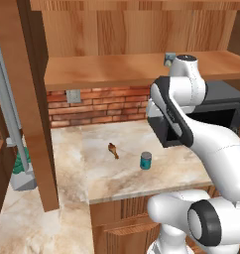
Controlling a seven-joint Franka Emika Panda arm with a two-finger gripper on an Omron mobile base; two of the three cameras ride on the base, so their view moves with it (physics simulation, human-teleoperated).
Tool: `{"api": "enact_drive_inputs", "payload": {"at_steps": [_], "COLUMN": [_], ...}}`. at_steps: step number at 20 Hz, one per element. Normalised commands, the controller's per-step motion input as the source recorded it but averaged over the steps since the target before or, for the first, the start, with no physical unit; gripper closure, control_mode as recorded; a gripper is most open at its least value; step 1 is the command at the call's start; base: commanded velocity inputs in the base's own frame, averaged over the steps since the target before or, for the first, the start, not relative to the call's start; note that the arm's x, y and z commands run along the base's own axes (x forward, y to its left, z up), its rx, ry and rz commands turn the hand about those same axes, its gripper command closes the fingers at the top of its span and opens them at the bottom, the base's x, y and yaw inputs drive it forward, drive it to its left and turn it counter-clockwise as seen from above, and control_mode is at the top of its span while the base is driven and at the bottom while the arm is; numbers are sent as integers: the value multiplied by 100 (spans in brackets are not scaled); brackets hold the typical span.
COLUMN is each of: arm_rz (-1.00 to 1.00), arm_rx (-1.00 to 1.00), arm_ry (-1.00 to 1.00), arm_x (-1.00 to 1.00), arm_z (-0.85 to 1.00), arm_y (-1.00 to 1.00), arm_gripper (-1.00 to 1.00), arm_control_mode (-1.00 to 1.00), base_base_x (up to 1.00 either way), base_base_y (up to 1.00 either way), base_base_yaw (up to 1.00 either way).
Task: Restock the canned food cabinet by taking the new fresh canned food from the counter and placing it in the cabinet. Then, take the old canned food from the cabinet and place it on the counter.
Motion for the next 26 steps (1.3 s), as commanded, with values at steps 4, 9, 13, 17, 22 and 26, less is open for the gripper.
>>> {"api": "enact_drive_inputs", "payload": {"at_steps": [4, 9, 13, 17, 22, 26], "arm_rz": [0, 0, 0, 0, 0, 0], "arm_rx": [-1, -10, -9, -1, 0, 0], "arm_ry": [1, 8, 12, 9, 4, 0], "arm_x": [-2, -8, -2, 0, 3, 13], "arm_z": [-8, -85, -100, -98, -67, -27], "arm_y": [7, 29, 27, 3, 0, 0], "arm_gripper": [-100, -100, -100, -100, -100, -100], "arm_control_mode": [-100, -100, -100, -100, -100, -100], "base_base_x": [0, 0, 0, 0, 0, 0], "base_base_y": [0, 0, 0, 0, 0, 0], "base_base_yaw": [0, 0, 0, 0, 0, 0]}}
